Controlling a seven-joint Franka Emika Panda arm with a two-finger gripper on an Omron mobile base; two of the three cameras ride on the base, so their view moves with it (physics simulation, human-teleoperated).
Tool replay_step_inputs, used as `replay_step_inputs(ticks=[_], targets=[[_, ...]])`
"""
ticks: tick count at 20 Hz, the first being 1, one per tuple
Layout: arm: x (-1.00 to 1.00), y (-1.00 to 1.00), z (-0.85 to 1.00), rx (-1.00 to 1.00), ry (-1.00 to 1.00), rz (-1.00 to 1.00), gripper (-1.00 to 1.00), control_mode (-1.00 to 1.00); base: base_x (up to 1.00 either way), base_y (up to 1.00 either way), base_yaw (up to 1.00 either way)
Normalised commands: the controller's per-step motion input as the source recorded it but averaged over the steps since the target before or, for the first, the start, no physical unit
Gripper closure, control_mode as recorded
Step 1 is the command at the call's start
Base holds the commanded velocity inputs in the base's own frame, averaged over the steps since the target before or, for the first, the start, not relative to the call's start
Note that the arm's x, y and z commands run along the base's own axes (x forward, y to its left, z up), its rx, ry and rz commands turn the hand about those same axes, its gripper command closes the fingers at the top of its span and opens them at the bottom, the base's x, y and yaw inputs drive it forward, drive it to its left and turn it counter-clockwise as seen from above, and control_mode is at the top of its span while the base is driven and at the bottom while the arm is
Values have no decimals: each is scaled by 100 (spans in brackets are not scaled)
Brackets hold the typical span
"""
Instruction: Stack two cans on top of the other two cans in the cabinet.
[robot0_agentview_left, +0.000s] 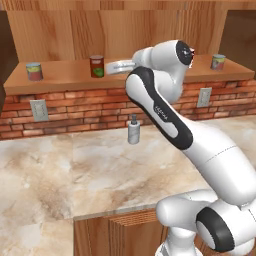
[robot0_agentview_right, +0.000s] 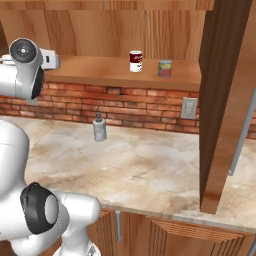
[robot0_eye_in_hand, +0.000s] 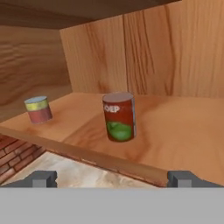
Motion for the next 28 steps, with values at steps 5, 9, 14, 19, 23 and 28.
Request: replay_step_inputs(ticks=[5,9,14,19,23,28], targets=[[25,13,-1,0,3,6,-100,-100,0,0,0],[24,13,0,0,6,7,-100,-100,0,0,0],[21,12,-3,-3,12,7,-100,-100,0,0,0],[16,7,-9,-9,7,7,-100,-100,0,0,0],[17,6,-14,-4,0,8,-100,-100,0,0,0],[20,11,-13,-2,0,8,-100,-100,0,0,0]])
